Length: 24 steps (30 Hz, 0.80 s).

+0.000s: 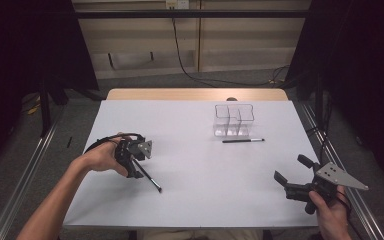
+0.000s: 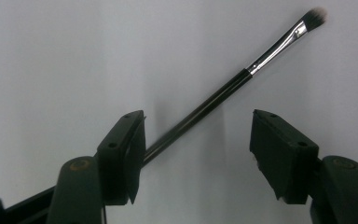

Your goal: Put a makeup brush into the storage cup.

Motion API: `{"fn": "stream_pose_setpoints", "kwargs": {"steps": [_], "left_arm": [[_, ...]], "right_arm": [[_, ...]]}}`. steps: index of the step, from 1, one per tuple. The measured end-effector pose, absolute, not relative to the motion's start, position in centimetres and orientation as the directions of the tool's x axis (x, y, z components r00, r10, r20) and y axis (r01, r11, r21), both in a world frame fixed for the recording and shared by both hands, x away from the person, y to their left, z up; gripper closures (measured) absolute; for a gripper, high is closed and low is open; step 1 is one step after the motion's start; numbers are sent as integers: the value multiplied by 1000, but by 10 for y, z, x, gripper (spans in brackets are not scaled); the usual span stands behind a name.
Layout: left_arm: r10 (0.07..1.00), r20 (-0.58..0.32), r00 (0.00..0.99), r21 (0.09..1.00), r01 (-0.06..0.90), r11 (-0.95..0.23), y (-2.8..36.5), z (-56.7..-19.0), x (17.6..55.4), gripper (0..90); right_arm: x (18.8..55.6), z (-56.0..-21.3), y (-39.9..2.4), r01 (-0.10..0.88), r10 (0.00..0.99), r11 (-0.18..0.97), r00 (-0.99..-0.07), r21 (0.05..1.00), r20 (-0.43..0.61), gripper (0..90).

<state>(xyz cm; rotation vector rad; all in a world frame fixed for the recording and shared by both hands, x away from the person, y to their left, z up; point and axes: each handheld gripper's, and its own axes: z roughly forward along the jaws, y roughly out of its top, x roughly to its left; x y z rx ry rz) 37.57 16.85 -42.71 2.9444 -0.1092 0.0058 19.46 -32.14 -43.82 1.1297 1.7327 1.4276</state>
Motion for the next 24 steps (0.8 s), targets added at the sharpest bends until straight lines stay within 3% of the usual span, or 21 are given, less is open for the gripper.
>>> {"fn": "stream_pose_setpoints", "kwargs": {"steps": [6,18,24], "left_arm": [[-91,-16,996,154,-88,-984,164,-434,379,435],[-88,-15,996,112,-86,-990,161,-443,386,465],[-100,-60,993,105,-94,-990,160,-445,391,501]], "right_arm": [[195,-439,-321,227,893,56,-447,972,53,0],[195,-439,-322,231,892,56,-448,971,55,0],[195,-439,-321,234,893,52,-447,971,60,0]]}}
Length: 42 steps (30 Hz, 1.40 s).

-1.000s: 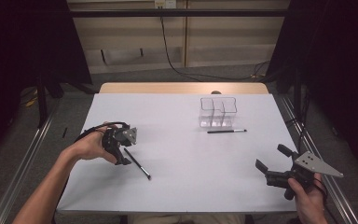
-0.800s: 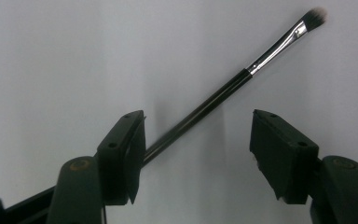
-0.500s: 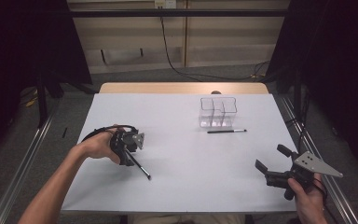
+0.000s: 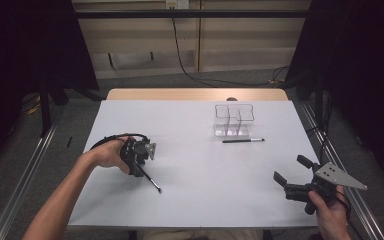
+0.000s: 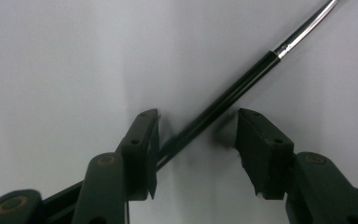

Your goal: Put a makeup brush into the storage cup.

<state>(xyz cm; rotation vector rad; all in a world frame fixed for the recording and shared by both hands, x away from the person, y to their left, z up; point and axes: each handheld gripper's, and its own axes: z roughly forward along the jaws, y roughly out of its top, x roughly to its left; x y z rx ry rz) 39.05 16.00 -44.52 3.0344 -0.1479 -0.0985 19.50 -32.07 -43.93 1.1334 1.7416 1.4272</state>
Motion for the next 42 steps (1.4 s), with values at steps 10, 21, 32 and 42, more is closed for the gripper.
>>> {"fn": "stream_pose_setpoints", "kwargs": {"steps": [10,21,32,42], "left_arm": [[-73,-62,995,111,-65,-992,161,-445,396,638],[-53,-80,995,82,-46,-996,157,-444,393,822],[-35,-79,996,100,-27,-995,160,-443,391,844],[35,-83,996,139,46,-989,168,-437,393,845]], "right_arm": [[195,-440,-321,241,892,61,-448,969,55,0],[194,-440,-321,240,892,65,-449,969,52,0],[195,-441,-321,247,893,60,-447,967,59,0],[195,-441,-320,253,889,70,-455,965,55,0]]}}
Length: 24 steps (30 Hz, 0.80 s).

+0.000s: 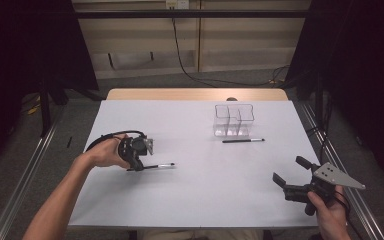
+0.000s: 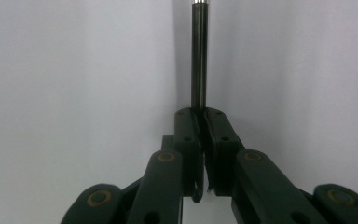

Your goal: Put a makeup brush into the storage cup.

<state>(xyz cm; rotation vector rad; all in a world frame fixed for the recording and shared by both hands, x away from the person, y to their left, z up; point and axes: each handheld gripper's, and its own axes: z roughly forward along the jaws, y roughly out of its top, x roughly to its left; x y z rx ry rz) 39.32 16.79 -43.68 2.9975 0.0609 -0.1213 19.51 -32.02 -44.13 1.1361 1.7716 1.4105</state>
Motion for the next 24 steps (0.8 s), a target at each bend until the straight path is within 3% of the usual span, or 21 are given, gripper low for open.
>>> {"fn": "stream_pose_setpoints", "kwargs": {"steps": [8,14,24], "left_arm": [[76,-119,990,206,100,-973,177,-422,395,845],[150,-174,973,305,198,-932,184,-414,395,846],[214,-192,958,411,277,-868,198,-409,391,846]], "right_arm": [[195,-441,-320,253,889,69,-455,965,55,0],[195,-441,-320,254,889,67,-454,965,57,0],[196,-442,-320,261,891,68,-451,963,60,0]]}}
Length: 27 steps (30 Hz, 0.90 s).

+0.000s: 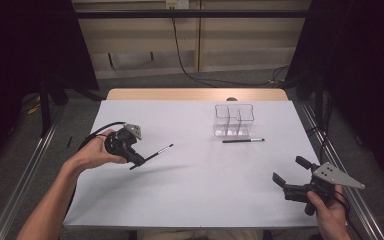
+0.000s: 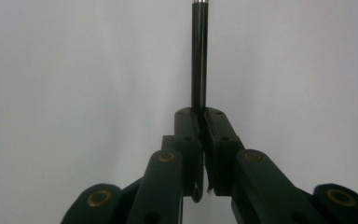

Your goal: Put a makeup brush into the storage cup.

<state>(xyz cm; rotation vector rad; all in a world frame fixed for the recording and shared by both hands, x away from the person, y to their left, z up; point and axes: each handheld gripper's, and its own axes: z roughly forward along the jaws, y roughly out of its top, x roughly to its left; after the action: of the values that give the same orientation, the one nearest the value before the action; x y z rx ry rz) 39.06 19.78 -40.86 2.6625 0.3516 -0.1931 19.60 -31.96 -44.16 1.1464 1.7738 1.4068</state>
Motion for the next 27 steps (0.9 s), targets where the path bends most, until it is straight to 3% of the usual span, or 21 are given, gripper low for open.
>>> {"fn": "stream_pose_setpoints", "kwargs": {"steps": [3,7,27], "left_arm": [[236,-179,955,426,291,-857,198,-408,388,845],[270,-177,946,512,323,-796,199,-405,385,846],[296,-218,930,717,359,-598,209,-410,369,845]], "right_arm": [[196,-442,-319,260,890,69,-451,963,58,0],[196,-442,-319,263,891,69,-450,962,59,0],[196,-442,-319,262,891,70,-451,963,58,0]]}}
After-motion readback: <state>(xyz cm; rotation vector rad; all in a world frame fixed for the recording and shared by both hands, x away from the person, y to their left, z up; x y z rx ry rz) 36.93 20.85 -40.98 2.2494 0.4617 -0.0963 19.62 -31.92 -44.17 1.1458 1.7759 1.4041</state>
